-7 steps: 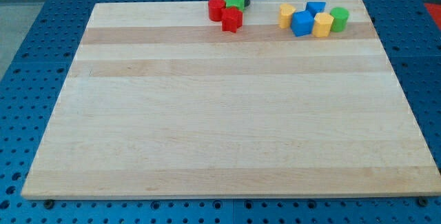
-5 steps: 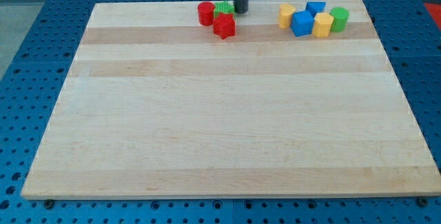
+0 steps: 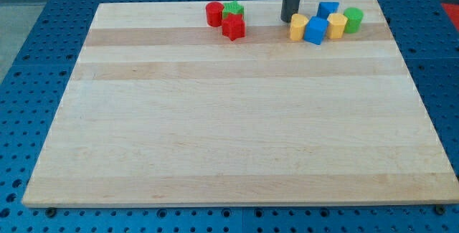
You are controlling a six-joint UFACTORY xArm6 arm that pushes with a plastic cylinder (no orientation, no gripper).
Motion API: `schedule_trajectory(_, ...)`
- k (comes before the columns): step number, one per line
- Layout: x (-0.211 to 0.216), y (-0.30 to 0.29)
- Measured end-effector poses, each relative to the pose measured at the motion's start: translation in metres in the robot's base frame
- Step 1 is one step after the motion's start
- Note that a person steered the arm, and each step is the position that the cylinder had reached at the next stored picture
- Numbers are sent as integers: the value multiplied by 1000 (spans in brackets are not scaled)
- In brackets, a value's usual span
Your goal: Slide the yellow heart a bit down
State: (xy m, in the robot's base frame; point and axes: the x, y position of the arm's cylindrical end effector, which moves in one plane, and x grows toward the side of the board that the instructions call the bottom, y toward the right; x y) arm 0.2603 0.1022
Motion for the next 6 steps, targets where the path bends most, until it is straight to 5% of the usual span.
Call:
schedule_trajectory(3,71,-3)
schedule_trajectory(6,67,5)
